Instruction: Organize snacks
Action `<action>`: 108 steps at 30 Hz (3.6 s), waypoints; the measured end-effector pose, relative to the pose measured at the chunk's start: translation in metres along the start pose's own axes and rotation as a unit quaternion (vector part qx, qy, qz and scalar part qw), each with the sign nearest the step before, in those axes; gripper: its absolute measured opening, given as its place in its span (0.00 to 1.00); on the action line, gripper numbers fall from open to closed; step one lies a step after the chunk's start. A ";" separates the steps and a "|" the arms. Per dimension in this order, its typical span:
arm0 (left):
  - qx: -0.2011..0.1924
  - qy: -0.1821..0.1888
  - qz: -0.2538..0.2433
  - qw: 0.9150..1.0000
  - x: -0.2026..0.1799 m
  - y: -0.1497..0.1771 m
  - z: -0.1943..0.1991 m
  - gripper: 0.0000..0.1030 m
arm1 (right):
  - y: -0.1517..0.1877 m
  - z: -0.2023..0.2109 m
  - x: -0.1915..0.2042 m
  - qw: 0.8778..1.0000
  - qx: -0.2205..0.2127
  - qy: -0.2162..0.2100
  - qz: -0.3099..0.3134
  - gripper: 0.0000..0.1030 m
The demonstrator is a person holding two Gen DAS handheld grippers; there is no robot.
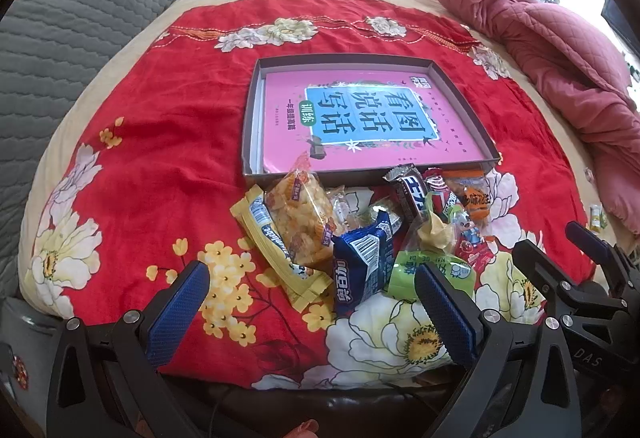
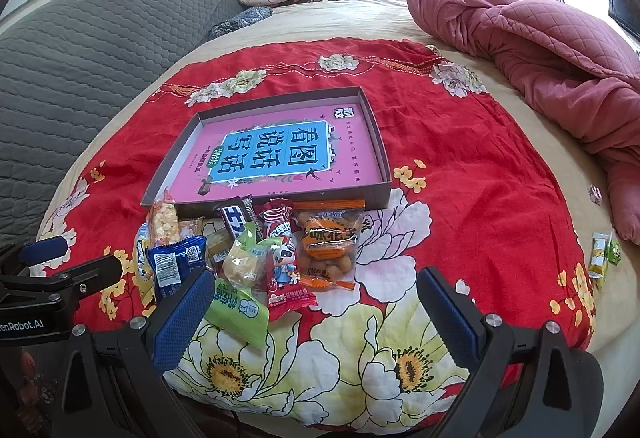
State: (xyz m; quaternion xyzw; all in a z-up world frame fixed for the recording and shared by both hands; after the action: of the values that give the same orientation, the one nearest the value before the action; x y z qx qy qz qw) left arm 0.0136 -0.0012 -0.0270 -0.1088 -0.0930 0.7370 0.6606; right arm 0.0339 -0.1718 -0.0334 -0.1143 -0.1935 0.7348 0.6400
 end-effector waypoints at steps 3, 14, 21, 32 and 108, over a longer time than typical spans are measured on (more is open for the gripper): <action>0.000 0.000 -0.001 1.000 0.000 0.000 0.000 0.99 | 0.000 0.000 0.000 1.000 0.000 0.000 0.000 0.99; 0.000 -0.001 0.000 1.000 0.002 0.000 -0.002 0.99 | 0.000 0.000 0.000 1.000 0.000 0.000 0.000 0.99; 0.001 -0.001 0.000 1.000 0.002 0.001 -0.002 0.99 | 0.000 0.000 0.000 1.000 0.000 0.000 0.000 0.99; 0.002 -0.002 0.000 1.000 0.003 0.002 -0.003 0.99 | 0.000 -0.001 0.000 1.000 0.000 0.000 0.000 0.99; 0.075 0.099 0.119 0.985 0.071 -0.036 -0.106 0.27 | -0.028 -0.102 -0.035 0.996 0.073 -0.028 -0.039 0.85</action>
State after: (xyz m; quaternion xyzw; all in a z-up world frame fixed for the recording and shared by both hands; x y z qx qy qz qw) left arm 0.0705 0.0728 -0.1211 -0.1412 0.0421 0.8006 0.5808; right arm 0.1071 -0.1896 -0.1157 -0.0394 -0.1618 0.7244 0.6690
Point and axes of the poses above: each gripper's, at about its wrist camera, not at the fingertips, and z roughly against the way its jaws point, x to its left, y to its underside, the point moved 3 cm from there along -z, roughly the way its jaws point, and after that the axes turned 12 degrees about x, right-handed, at the moved point
